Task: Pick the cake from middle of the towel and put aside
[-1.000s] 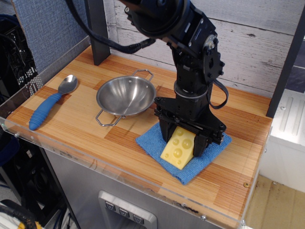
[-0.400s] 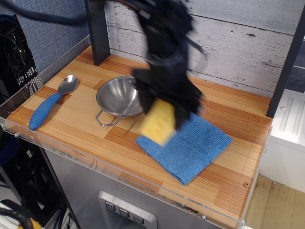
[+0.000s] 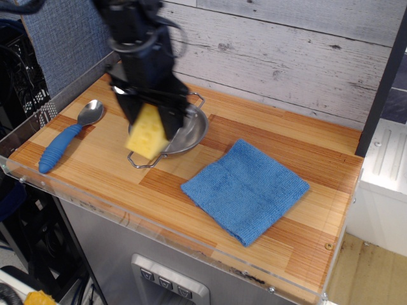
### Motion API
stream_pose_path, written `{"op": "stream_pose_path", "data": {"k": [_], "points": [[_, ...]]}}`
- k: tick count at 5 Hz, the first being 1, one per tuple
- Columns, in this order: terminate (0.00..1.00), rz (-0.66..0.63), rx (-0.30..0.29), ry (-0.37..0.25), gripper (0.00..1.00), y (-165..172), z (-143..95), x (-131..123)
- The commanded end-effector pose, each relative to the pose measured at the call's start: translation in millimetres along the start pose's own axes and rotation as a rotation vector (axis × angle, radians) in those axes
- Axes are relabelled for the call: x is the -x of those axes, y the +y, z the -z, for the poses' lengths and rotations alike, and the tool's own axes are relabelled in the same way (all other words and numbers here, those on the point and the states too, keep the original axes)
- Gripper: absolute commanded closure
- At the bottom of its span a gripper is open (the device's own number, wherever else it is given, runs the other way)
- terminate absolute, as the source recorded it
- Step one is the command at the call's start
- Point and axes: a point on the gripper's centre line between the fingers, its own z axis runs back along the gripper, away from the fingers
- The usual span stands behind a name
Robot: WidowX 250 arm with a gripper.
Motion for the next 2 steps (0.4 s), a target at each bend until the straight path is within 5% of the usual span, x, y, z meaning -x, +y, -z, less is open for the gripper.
{"op": "stream_pose_path", "data": {"k": [1, 2], "points": [[0.0, -0.13, -0.023, 0.0, 1.0, 67, 3, -11], [0.0, -0.151, -0.052, 0.005, 1.0, 81, 2, -12]]}}
